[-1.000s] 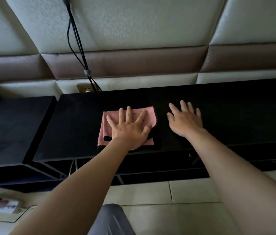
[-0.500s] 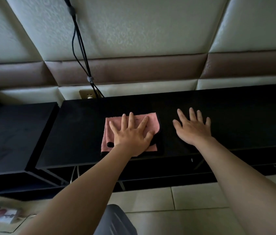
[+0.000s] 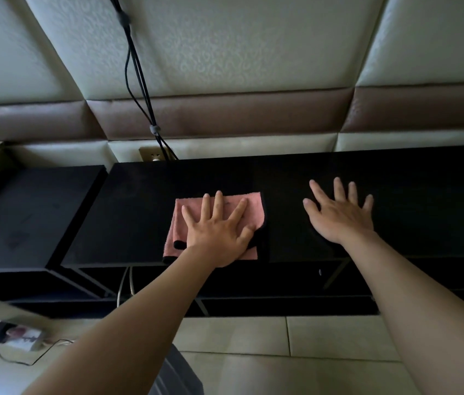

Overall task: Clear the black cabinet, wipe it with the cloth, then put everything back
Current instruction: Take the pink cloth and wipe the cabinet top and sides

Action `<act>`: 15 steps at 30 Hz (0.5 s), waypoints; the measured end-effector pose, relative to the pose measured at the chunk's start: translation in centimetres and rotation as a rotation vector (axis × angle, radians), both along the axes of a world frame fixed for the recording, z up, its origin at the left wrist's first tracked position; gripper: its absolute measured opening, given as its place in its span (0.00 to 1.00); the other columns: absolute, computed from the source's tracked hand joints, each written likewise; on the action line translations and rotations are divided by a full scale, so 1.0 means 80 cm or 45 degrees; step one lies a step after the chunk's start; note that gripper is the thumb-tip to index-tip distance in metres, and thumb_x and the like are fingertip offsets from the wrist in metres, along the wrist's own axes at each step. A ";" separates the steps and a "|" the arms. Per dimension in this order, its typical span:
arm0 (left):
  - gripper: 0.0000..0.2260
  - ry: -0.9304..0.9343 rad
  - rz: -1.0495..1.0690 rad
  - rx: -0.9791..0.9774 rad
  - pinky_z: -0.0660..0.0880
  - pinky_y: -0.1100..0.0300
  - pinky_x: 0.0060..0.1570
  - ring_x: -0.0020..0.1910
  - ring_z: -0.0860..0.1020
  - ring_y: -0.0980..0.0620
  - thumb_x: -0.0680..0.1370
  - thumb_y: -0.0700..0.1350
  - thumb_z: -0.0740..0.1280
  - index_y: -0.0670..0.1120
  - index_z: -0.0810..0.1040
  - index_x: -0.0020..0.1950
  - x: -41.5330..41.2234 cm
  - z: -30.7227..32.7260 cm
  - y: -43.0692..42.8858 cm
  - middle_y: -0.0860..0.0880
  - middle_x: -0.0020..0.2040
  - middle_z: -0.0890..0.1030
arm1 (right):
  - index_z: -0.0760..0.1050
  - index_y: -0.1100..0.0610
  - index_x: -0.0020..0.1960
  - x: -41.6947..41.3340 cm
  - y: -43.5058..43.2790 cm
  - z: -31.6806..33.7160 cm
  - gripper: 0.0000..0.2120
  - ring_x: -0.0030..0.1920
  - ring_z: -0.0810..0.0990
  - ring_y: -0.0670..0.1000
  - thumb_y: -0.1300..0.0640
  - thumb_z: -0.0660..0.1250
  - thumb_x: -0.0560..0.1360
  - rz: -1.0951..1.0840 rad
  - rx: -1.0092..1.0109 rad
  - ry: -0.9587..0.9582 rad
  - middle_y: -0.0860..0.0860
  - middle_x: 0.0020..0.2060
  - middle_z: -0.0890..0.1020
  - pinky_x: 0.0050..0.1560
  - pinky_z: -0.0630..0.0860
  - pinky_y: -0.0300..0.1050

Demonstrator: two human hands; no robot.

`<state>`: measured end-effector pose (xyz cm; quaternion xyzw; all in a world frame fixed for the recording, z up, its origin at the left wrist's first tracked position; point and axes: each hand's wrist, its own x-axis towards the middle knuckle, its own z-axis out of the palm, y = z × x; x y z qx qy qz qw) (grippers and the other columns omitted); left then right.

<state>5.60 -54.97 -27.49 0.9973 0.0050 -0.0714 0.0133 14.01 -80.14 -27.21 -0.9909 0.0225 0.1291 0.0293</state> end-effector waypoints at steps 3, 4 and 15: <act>0.29 0.011 -0.007 0.001 0.40 0.25 0.70 0.80 0.36 0.39 0.78 0.70 0.37 0.66 0.34 0.78 -0.018 0.001 -0.012 0.44 0.82 0.38 | 0.38 0.33 0.79 -0.006 -0.003 0.003 0.30 0.80 0.37 0.60 0.29 0.37 0.79 0.037 0.034 -0.018 0.51 0.82 0.41 0.76 0.39 0.70; 0.29 0.022 -0.004 -0.007 0.39 0.24 0.70 0.80 0.36 0.39 0.78 0.70 0.37 0.66 0.34 0.78 -0.022 0.002 -0.016 0.44 0.82 0.38 | 0.38 0.33 0.79 -0.007 -0.003 0.004 0.30 0.80 0.37 0.60 0.29 0.37 0.79 0.045 0.044 -0.023 0.51 0.82 0.41 0.76 0.39 0.70; 0.29 0.040 0.007 -0.038 0.37 0.23 0.67 0.79 0.35 0.38 0.78 0.70 0.38 0.67 0.34 0.77 0.006 0.004 -0.042 0.44 0.82 0.37 | 0.38 0.34 0.79 -0.005 0.000 -0.001 0.30 0.80 0.37 0.61 0.30 0.37 0.79 0.027 0.031 -0.039 0.52 0.82 0.41 0.76 0.38 0.70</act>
